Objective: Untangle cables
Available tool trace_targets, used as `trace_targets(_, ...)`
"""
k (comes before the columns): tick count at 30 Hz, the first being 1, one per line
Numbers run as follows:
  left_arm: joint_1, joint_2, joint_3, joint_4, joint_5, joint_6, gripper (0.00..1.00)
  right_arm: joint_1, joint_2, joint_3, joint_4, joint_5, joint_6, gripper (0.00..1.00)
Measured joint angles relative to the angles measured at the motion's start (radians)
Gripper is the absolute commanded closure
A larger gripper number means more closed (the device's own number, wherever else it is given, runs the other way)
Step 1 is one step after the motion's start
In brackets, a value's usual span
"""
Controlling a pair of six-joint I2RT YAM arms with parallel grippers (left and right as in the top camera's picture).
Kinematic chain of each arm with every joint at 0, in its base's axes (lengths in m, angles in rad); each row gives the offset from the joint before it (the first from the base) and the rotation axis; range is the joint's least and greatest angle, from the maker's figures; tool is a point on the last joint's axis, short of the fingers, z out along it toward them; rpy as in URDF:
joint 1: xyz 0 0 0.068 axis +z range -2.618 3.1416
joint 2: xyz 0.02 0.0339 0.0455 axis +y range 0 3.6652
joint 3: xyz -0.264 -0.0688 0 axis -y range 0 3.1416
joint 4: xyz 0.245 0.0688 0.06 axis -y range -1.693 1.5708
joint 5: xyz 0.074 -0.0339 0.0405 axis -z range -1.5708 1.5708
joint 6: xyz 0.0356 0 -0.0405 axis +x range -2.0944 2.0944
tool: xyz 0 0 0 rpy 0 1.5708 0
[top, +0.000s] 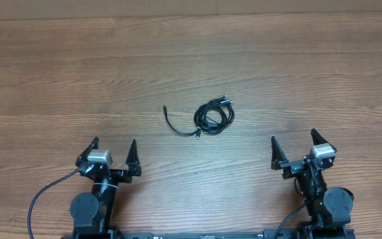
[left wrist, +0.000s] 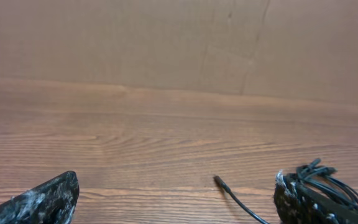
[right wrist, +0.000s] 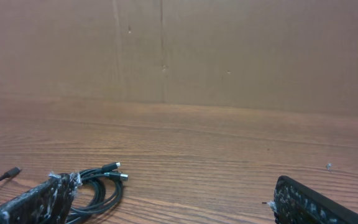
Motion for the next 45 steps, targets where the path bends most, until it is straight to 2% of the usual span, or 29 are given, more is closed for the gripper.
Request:
trace_targets(5,0.0,0.0,0.017,-0.05,0.001,-0.024,0.0,0.0,0.0,0.0,0.0,0.0,0.0,0.0)
trace_targets(12,0.0,0.012,0.115,-0.248,-0.039,-0.025,0.0,0.0,0.0,0.0,0.0,0.0,0.0,0.0)
trace_targets(17,0.0,0.088,0.191,-0.278,-0.047,-0.025,0.0,0.0,0.0,0.0,0.0,0.0,0.0,0.0)
trace_targets(30,0.0,0.551,0.514,-0.415,0.024,-0.024,0.0,0.0,0.0,0.0,0.0,0.0,0.0,0.0)
trace_targets(36,0.0,0.755,0.629,-0.401,0.085,-0.025,0.0,0.0,0.0,0.0,0.0,-0.001,0.01,0.0)
trace_targets(42,-0.001,0.892,0.673,-0.197,0.22,-0.124,0.0,0.0,0.0,0.0,0.001,-0.011,0.162,0.0)
trace_targets(45,-0.016,0.948,0.69,-0.169,0.261,-0.158,0.0,0.0,0.0,0.0,0.001,-0.012,0.212,0.0)
